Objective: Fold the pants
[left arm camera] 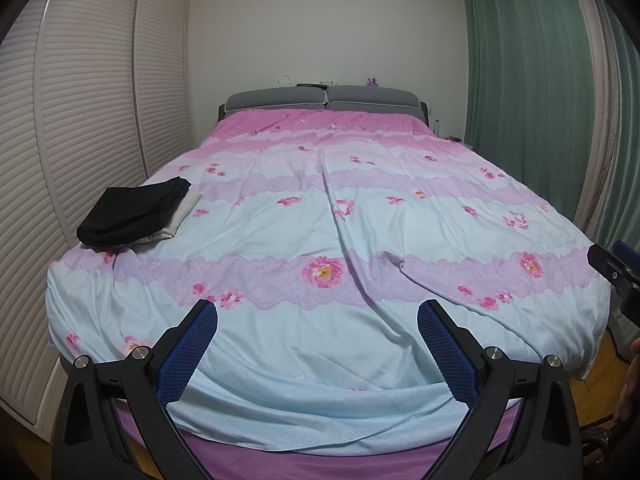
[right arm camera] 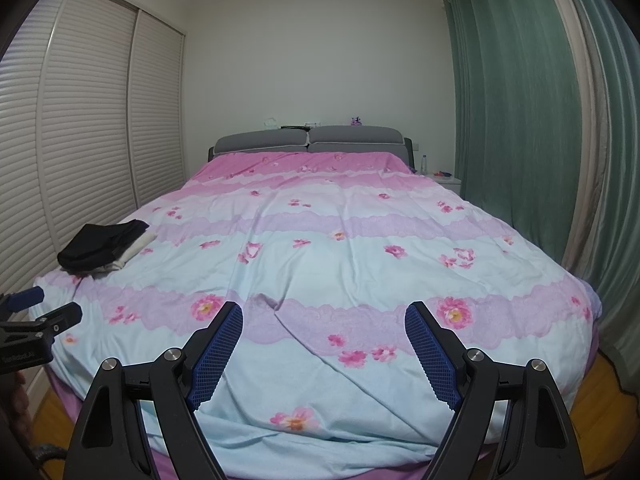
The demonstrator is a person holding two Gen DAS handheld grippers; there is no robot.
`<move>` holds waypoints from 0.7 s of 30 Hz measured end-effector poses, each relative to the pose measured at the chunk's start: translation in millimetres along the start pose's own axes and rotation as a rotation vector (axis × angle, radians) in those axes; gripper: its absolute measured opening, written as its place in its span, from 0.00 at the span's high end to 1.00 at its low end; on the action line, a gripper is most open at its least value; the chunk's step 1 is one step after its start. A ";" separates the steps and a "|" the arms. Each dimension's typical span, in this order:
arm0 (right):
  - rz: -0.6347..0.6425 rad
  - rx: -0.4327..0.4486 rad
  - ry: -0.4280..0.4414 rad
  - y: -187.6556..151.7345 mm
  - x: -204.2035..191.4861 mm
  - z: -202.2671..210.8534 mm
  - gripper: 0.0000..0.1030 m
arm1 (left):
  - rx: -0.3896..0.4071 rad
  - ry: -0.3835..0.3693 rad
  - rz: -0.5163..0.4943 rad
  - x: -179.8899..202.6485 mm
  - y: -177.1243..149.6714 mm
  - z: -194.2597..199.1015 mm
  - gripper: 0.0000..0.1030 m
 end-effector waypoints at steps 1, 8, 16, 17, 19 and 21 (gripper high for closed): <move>0.001 0.000 0.000 0.0 0.1 0.0 0.19 | 0.000 -0.001 0.001 0.1 -0.3 -0.1 0.01; 0.001 -0.003 0.000 0.2 -0.1 -0.4 0.19 | 0.002 -0.001 -0.002 0.9 -0.8 0.3 0.01; 0.001 -0.001 -0.001 0.2 -0.2 -0.2 0.19 | 0.003 -0.004 -0.018 5.9 -1.2 1.5 0.01; 0.000 -0.001 0.000 0.3 -0.2 -0.5 0.19 | 0.002 0.002 -0.017 6.1 -1.1 1.7 0.01; 0.002 0.000 0.000 0.3 -0.3 -0.4 0.19 | -0.002 0.001 -0.014 6.3 -0.8 1.2 0.01; 0.003 0.002 0.000 0.4 -0.1 -0.7 0.19 | -0.005 -0.012 -0.011 7.3 -0.5 1.4 0.01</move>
Point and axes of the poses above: each gripper's, at about its wrist camera, not at the fingertips, and z roughly against the way its jaws point, x to its right, y to its top, the point moved 2 cm from there along -z, roughly the way its jaws point, and after that the axes turned 11 degrees about x, right-handed, at the moved point
